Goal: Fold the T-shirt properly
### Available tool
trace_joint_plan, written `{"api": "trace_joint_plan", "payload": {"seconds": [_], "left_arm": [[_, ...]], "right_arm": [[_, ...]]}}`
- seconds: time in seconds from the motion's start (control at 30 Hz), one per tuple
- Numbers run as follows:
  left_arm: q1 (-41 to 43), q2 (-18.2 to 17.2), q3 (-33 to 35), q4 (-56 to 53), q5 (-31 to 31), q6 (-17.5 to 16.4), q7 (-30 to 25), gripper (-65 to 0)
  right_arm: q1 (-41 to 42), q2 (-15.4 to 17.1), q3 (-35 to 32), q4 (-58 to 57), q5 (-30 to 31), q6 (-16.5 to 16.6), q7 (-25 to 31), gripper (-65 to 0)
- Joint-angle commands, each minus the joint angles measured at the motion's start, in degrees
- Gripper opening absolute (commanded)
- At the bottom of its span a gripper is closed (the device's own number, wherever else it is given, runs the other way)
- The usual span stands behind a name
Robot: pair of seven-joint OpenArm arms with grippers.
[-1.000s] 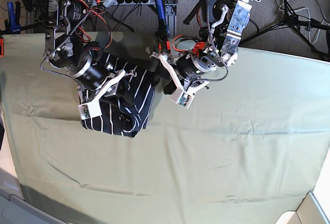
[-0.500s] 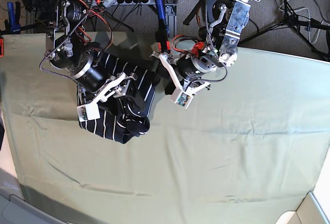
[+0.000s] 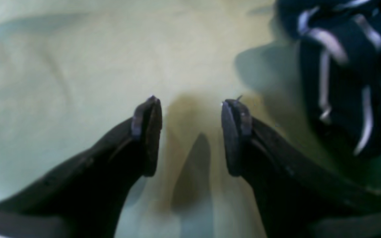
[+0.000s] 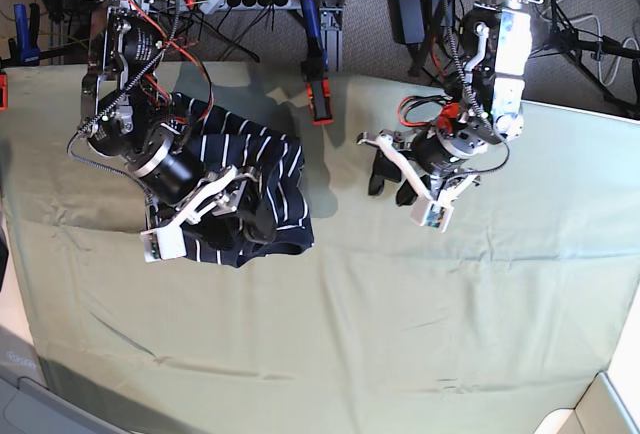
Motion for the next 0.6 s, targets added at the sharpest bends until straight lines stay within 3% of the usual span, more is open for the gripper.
{"api": "trace_joint_plan", "payload": {"seconds": [0.0,0.17,0.2,0.3,0.33,0.43,0.57], "left_arm": [[-0.4,-0.3,0.0,2.6,-0.8,0.0,-0.5,-33.4],[3.8,-0.6,0.1,14.4,-0.8,0.0,0.2,-46.2],[4.9,-0.7,0.4,16.8,-0.8,0.0,0.1,-48.5],[7.6,-0.6,3.1,20.7,-0.8,-0.1,-0.1,-53.4],[8.3,-0.6,4.8,20.9,-0.8,-0.1,-0.3,-53.8],[9.7,-0.6,11.4,20.9,0.3,-0.1,-2.3,-56.3],[9.8,-0.6,20.9,20.9,6.7,-0.1,-4.7,-56.4]], "right_arm": [[2.0,0.3,1.4,0.9,0.7,2.9,1.7,-23.9],[7.1,0.3,8.1,0.9,-1.6,2.8,1.8,-25.7],[8.0,0.3,9.2,0.9,-3.5,2.8,2.0,-30.7],[10.3,0.7,11.6,0.5,-8.8,2.8,2.5,-58.9],[10.7,1.2,12.0,0.1,-9.8,2.8,2.8,-65.0],[11.2,3.0,12.3,-1.7,-13.8,2.8,4.2,-65.0],[11.4,5.0,12.3,-5.1,-17.4,2.8,5.2,-65.0]]}}
